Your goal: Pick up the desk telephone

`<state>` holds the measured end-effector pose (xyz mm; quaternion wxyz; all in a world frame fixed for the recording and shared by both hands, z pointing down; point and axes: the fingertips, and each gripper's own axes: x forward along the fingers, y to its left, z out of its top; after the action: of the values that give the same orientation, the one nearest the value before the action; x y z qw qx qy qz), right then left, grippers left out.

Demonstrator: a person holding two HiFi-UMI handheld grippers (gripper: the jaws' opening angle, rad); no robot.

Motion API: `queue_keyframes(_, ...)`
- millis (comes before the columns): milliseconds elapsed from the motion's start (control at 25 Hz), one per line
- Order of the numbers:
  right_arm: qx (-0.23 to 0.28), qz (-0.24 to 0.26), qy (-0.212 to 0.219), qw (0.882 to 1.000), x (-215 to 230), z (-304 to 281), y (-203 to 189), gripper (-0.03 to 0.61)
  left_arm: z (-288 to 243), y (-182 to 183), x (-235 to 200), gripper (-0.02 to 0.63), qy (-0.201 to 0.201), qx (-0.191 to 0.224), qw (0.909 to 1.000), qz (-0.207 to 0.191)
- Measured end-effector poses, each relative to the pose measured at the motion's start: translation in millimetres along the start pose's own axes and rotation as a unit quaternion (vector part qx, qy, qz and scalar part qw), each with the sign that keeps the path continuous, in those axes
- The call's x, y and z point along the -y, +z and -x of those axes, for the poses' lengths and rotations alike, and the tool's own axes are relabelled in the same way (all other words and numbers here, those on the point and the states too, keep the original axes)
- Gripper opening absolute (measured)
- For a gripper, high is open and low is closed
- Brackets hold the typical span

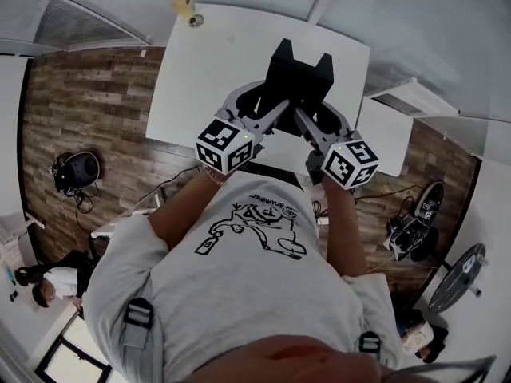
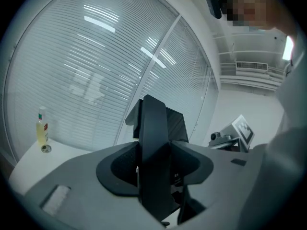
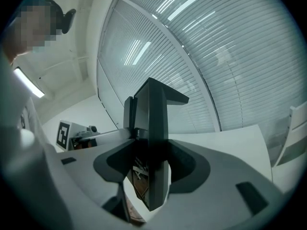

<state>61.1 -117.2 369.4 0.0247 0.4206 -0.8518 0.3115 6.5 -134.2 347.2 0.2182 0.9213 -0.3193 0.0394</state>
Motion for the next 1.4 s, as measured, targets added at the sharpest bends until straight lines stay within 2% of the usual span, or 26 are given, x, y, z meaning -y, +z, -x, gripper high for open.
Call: queue_keyframes(1400,0.000,0.001,0.005,1.000,1.8,-0.1,2.1,0.193,-2.5,1.1,-0.5,0.192,-0.001,-0.002,1.0000,0.002)
